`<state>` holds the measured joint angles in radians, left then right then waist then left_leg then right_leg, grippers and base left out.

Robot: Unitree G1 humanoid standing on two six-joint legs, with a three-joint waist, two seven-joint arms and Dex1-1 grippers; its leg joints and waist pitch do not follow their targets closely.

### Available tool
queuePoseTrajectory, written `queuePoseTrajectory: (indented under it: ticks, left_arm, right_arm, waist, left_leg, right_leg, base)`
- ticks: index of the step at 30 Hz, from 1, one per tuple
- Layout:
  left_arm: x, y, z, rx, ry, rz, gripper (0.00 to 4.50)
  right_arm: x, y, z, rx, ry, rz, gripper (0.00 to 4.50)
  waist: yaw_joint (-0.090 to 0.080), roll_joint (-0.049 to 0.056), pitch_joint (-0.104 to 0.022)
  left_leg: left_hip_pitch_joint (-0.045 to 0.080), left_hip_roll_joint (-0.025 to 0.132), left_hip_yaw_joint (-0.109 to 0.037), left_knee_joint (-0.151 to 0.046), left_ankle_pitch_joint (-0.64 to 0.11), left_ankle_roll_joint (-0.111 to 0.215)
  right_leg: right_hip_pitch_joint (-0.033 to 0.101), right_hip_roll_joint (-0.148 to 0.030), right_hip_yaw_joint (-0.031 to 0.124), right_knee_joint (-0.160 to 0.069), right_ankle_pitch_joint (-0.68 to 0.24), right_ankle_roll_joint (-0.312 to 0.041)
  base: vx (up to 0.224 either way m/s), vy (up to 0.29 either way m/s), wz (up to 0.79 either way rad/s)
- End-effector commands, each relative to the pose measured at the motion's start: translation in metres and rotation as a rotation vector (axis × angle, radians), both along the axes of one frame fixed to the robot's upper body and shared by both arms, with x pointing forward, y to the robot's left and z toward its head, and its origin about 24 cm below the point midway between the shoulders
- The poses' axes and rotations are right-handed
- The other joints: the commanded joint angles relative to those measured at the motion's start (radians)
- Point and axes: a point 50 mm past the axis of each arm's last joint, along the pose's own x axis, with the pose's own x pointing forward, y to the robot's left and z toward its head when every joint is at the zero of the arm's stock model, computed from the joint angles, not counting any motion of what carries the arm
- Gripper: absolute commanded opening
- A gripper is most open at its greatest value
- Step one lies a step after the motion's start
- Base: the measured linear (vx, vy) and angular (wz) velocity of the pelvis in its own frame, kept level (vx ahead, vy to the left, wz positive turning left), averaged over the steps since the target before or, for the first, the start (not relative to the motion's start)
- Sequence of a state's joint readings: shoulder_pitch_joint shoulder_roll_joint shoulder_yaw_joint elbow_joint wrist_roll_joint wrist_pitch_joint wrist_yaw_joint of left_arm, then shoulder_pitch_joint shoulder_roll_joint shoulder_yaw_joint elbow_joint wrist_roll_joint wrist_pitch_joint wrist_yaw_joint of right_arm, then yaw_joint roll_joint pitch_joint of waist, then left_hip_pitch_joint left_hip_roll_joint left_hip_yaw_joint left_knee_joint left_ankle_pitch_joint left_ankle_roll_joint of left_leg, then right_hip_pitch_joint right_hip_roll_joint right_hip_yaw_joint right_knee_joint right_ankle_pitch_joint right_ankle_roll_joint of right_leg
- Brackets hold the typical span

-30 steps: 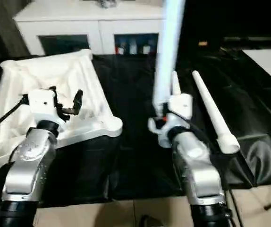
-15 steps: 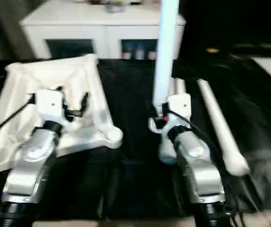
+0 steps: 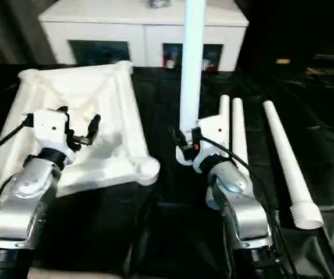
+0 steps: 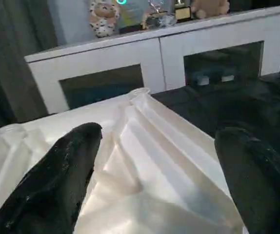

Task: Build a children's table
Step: Move table base

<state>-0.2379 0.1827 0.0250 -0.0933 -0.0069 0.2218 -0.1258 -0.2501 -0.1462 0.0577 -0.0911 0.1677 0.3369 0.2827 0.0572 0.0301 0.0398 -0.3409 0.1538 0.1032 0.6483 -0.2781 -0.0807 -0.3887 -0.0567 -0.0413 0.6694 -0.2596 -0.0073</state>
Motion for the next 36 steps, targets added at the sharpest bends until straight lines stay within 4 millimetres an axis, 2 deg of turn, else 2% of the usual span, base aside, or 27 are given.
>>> queuePoseTrajectory:
  ticks: [1, 7, 12, 13, 14, 15, 16, 17, 18, 19, 20, 21, 22, 23, 24, 25, 26, 27, 28, 29, 30, 31, 32, 33, 34, 35, 36]
  left_arm:
    - [0.002, 0.003, 0.003, 0.004, 0.008, 0.026, 4.2]
    - [0.003, -0.002, 0.01, -0.048, -0.039, 0.02, 4.2]
    - [0.004, -0.004, 0.009, -0.044, -0.033, 0.021, 4.2]
    - [0.003, -0.005, 0.01, -0.041, -0.038, 0.02, 4.2]
    - [0.003, -0.005, 0.009, -0.04, -0.035, 0.019, 4.2]
    - [0.003, -0.006, 0.009, -0.036, -0.032, 0.018, 4.2]
    - [0.003, -0.006, 0.009, -0.04, -0.032, 0.014, 4.2]
    - [0.003, -0.006, 0.009, -0.041, -0.031, 0.012, 4.2]
    - [0.004, -0.007, 0.008, -0.035, -0.03, 0.007, 4.2]
    - [0.004, -0.007, 0.008, -0.032, -0.03, 0.004, 4.2]
    - [0.004, -0.008, 0.008, -0.031, -0.03, 0.002, 4.2]
    - [0.004, -0.008, 0.007, -0.03, -0.028, 0.001, 4.2]
    - [0.004, -0.008, 0.008, -0.028, -0.03, 0.0, 4.2]
    - [0.004, -0.009, 0.007, -0.032, -0.029, -0.001, 4.2]
    - [0.004, -0.008, 0.007, -0.032, -0.027, 0.001, 4.2]
    - [0.004, -0.008, 0.007, -0.028, -0.031, 0.001, 4.2]
    - [0.004, -0.009, 0.007, -0.029, -0.031, 0.0, 4.2]
    - [0.004, -0.009, 0.007, -0.029, -0.031, -0.002, 4.2]
    - [0.003, -0.009, 0.007, -0.031, -0.029, -0.006, 4.2]
    - [0.003, -0.009, 0.007, -0.035, -0.024, -0.01, 4.2]
    - [0.002, -0.009, 0.006, -0.043, -0.011, -0.013, 4.2]
    - [0.002, -0.009, 0.006, -0.051, -0.018, -0.015, 4.2]
    - [0.001, -0.009, 0.006, -0.052, -0.02, -0.027, 4.2]
    - [-0.001, -0.012, 0.004, -0.044, -0.01, -0.074, 4.2]
    - [-0.001, -0.013, 0.003, -0.039, -0.007, -0.091, 4.2]
    - [-0.002, -0.014, 0.003, -0.034, -0.007, -0.107, 4.2]
    - [-0.002, -0.014, 0.003, -0.031, -0.007, -0.115, 4.2]
  right_arm:
    - [0.003, -0.002, 0.007, 0.012, -0.039, 0.0, 1.85]
    - [0.0, 0.002, 0.005, 0.028, -0.032, -0.009, 1.85]
    - [-0.001, 0.006, 0.003, -0.045, -0.047, 0.003, 1.85]
    - [-0.001, 0.006, 0.003, -0.049, -0.049, 0.0, 1.85]
    - [0.0, 0.004, 0.003, -0.044, -0.05, -0.012, 1.85]
    - [0.001, 0.002, 0.003, -0.03, -0.051, -0.032, 1.85]
    - [0.001, 0.0, 0.003, -0.014, -0.045, -0.042, 1.85]
    - [0.002, -0.001, 0.003, -0.003, -0.039, -0.049, 1.85]
    - [0.002, -0.003, 0.004, 0.002, -0.039, -0.055, 1.85]
    - [0.002, -0.003, 0.004, 0.001, -0.042, -0.055, 1.85]
    - [0.002, -0.003, 0.004, -0.001, -0.043, -0.054, 1.85]
    - [0.002, -0.003, 0.004, -0.003, -0.046, -0.054, 1.85]
    - [0.002, -0.003, 0.004, -0.004, -0.048, -0.055, 1.85]
    - [0.002, -0.003, 0.004, -0.01, -0.05, -0.052, 1.85]
    - [0.002, -0.003, 0.004, -0.018, -0.05, -0.049, 1.85]
    - [0.001, -0.002, 0.004, -0.02, -0.048, -0.047, 1.85]
    - [0.001, -0.002, 0.003, -0.015, -0.046, -0.046, 1.85]
    - [0.001, -0.002, 0.003, -0.009, -0.043, -0.046, 1.85]
    - [0.001, -0.002, 0.003, 0.004, -0.041, -0.046, 1.85]
    - [0.0, -0.002, 0.003, 0.012, -0.04, -0.045, 1.85]
    - [0.0, -0.002, 0.004, 0.016, -0.04, -0.045, 1.85]
    - [0.0, -0.002, 0.004, 0.006, -0.042, -0.043, 1.85]
    - [0.0, -0.001, 0.004, 0.0, -0.041, -0.04, 1.85]
    - [0.0, -0.002, 0.003, 0.0, -0.035, -0.039, 1.85]
    - [0.0, -0.002, 0.003, 0.001, -0.034, -0.04, 1.85]
    - [-0.001, -0.002, 0.002, 0.002, -0.034, -0.04, 1.85]
    - [-0.001, -0.002, 0.002, 0.002, -0.034, -0.039, 1.85]
  waist:
    - [-0.001, 0.006, -0.041]
    - [-0.009, 0.004, -0.024]
    - [-0.026, 0.008, -0.021]
    - [-0.021, 0.001, -0.015]
    - [-0.014, 0.003, -0.028]
    - [-0.02, 0.001, -0.038]
    - [-0.028, 0.011, -0.039]
    - [-0.042, 0.035, -0.05]
    - [-0.052, 0.031, -0.05]
    - [-0.071, 0.051, -0.06]
    - [-0.085, 0.046, -0.06]
    - [-0.091, 0.029, -0.057]
    - [-0.09, 0.021, -0.058]
    - [-0.084, 0.01, -0.058]
    - [-0.048, -0.041, -0.07]
    - [-0.011, -0.046, -0.074]
    - [0.011, -0.03, -0.077]
    - [0.021, -0.009, -0.079]
    - [0.017, 0.008, -0.078]
    - [-0.031, 0.083, -0.084]
    - [-0.066, 0.081, -0.055]
    - [-0.055, 0.059, -0.086]
    - [-0.052, 0.063, -0.082]
    - [-0.035, 0.034, -0.088]
    - [-0.034, 0.018, -0.092]
    - [-0.023, -0.004, -0.09]
    - [-0.001, -0.062, -0.078]
  left_leg:
    - [0.009, 0.056, 0.007, -0.082, -0.027, 0.017]
    - [0.026, 0.055, 0.018, -0.115, -0.328, -0.036]
    - [0.075, 0.039, 0.031, -0.129, -0.455, 0.031]
    - [-0.047, 0.014, 0.007, -0.128, -0.381, 0.111]
    - [-0.014, 0.004, 0.012, -0.102, -0.339, 0.124]
    - [-0.047, 0.007, 0.006, -0.074, -0.181, 0.167]
    - [-0.028, 0.016, 0.008, -0.084, -0.158, 0.163]
    - [0.039, 0.042, 0.012, -0.11, -0.157, 0.135]
    - [0.065, 0.064, -0.007, -0.127, -0.178, 0.136]
    - [0.121, 0.105, -0.053, -0.147, -0.193, 0.184]
    - [0.147, 0.124, -0.078, -0.148, -0.178, 0.227]
    - [0.177, 0.142, -0.105, -0.13, -0.045, 0.387]
    - [0.174, 0.124, -0.095, -0.116, 0.007, 0.426]
    - [0.149, 0.085, -0.065, -0.098, 0.045, 0.436]
    - [0.0, -0.07, 0.029, -0.015, 0.036, 0.394]
    - [-0.095, -0.047, 0.016, 0.074, -0.02, 0.314]
    - [-0.118, -0.026, -0.001, 0.093, -0.012, 0.255]
    - [-0.146, 0.017, -0.023, 0.048, 0.072, 0.132]
    - [-0.124, 0.018, -0.016, -0.009, 0.148, 0.128]
    - [0.056, 0.065, -0.057, -0.058, 0.295, 0.209]
    - [0.056, 0.118, -0.127, -0.099, 0.215, 0.364]
    - [0.135, 0.18, -0.167, -0.072, 0.231, 0.521]
    - [0.123, 0.178, -0.16, -0.062, 0.316, 0.548]
    - [0.096, 0.144, -0.112, -0.031, 0.759, 0.557]
    - [0.088, 0.125, -0.097, -0.01, 0.889, 0.537]
    - [0.053, 0.073, -0.061, 0.018, 0.873, 0.474]
    - [-0.058, -0.052, 0.002, 0.047, 0.482, 0.323]
  right_leg:
    - [0.062, -0.071, 0.05, -0.082, 0.058, -0.256]
    - [0.052, -0.073, 0.049, -0.127, -0.383, -0.14]
    - [0.064, -0.048, 0.019, -0.165, -0.556, -0.139]
    - [0.153, -0.095, -0.029, -0.174, -0.742, -0.028]
    - [0.14, -0.124, -0.026, -0.199, -0.801, -0.009]
    - [0.177, -0.156, -0.045, -0.22, -0.779, -0.036]
    - [0.164, -0.138, -0.049, -0.218, -0.723, -0.059]
    - [0.126, -0.079, -0.055, -0.197, -0.536, -0.122]
    - [0.107, -0.052, -0.066, -0.166, -0.401, -0.155]
    - [0.063, -0.024, -0.075, -0.096, -0.187, -0.198]
    - [0.03, -0.021, -0.069, -0.06, -0.119, -0.195]
    - [-0.026, -0.047, -0.038, -0.007, -0.016, -0.126]
    - [-0.03, -0.058, -0.026, -0.013, 0.022, -0.113]
    - [-0.007, -0.068, -0.015, -0.041, 0.072, -0.122]
    - [0.162, -0.075, 0.075, -0.09, 0.218, -0.173]
    - [0.249, -0.178, 0.169, -0.138, 0.219, -0.313]
    - [0.266, -0.198, 0.183, -0.13, 0.29, -0.358]
    - [0.271, -0.127, 0.139, -0.086, 0.566, -0.356]
    - [0.248, -0.064, 0.084, -0.067, 0.574, -0.289]
    - [0.087, 0.015, -0.036, -0.008, 0.247, -0.134]
    - [0.026, 0.026, -0.042, 0.058, -0.005, -0.099]
    - [-0.05, -0.017, -0.018, 0.095, -0.143, -0.032]
    - [-0.065, -0.027, -0.009, 0.104, -0.1, 0.007]
    - [-0.095, -0.049, 0.019, 0.075, 0.115, 0.094]
    - [-0.098, -0.065, 0.04, 0.042, 0.22, 0.087]
    - [-0.079, -0.084, 0.066, -0.019, 0.365, 0.057]
    - [0.006, -0.102, 0.118, -0.049, 0.599, 0.063]
  base:
    - [-0.133, -0.01, 0.05]
    - [-0.088, -0.001, 0.03]
    - [0.0, 0.0, 0.0]
    - [0.031, 0.026, 0.3]
    - [0.031, 0.026, 0.3]
    - [0.054, 0.033, 0.57]
    - [0.09, 0.006, 0.54]
    - [0.09, 0.006, 0.54]
    - [0.131, -0.003, 0.39]
    - [0.184, 0.002, 0.2]
    - [0.184, 0.002, 0.2]
    - [0.196, 0.004, 0.17]
    - [0.182, -0.02, 0.1]
    - [0.182, -0.02, 0.1]
    - [0.167, -0.002, 0.14]
    - [0.165, 0.039, 0.26]
    - [0.165, 0.039, 0.26]
    - [0.158, 0.038, 0.21]
    - [0.0, 0.0, 0.0]
    - [0.0, 0.0, 0.0]
    - [0.0, 0.0, 0.0]
    - [0.133, -0.018, -0.1]
    - [0.133, -0.018, -0.1]
    - [0.117, -0.021, 0.11]
    - [0.0, 0.0, 0.0]
    - [0.0, 0.0, 0.0]
    - [-0.056, -0.033, 0.13]
